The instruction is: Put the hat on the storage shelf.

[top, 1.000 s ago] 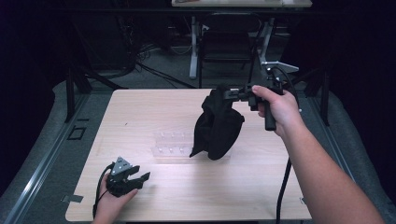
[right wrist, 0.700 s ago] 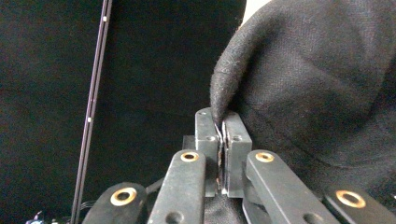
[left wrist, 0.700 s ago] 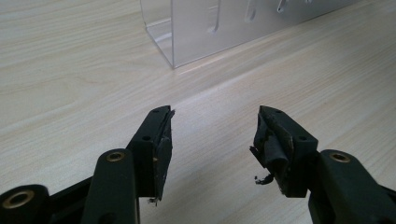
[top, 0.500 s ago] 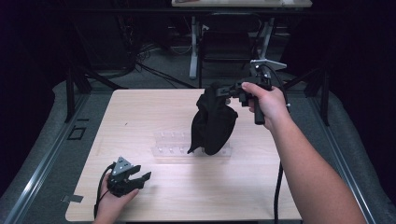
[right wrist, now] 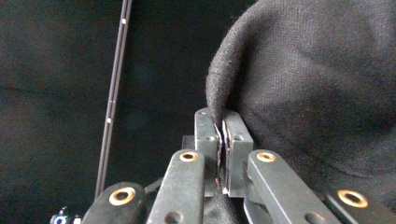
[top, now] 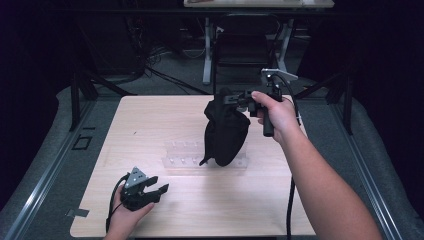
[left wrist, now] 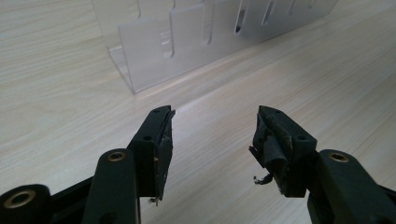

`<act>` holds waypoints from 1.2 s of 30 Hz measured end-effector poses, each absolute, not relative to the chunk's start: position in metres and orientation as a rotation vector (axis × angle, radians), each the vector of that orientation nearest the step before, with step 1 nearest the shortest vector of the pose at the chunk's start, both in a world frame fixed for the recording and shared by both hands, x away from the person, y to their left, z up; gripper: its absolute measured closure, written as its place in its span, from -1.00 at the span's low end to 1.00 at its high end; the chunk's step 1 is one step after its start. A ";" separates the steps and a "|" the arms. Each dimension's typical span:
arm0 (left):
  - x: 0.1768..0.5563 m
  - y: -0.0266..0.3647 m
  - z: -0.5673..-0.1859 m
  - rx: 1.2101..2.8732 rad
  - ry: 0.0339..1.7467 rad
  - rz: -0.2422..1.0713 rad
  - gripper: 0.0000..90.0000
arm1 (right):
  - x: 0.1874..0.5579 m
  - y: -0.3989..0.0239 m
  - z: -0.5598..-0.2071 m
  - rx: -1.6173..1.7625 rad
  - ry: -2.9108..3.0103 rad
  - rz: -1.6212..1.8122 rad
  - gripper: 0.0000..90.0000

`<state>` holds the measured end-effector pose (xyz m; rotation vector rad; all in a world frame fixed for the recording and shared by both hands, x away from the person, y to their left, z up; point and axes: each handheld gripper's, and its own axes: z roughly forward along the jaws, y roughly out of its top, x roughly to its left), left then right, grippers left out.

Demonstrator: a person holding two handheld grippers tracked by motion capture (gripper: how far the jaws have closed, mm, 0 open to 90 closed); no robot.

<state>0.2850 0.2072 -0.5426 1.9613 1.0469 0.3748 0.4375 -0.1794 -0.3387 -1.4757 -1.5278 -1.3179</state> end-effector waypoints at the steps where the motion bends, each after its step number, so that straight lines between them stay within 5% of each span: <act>1: 0.286 0.206 -0.540 1.953 1.038 0.373 0.05 | 0.438 -0.179 -0.339 -1.476 -1.523 -1.322 0.93; 36: 0.309 0.112 -0.473 1.998 0.758 0.427 0.33 | 0.435 -0.166 -0.346 -1.451 -1.508 -1.350 0.92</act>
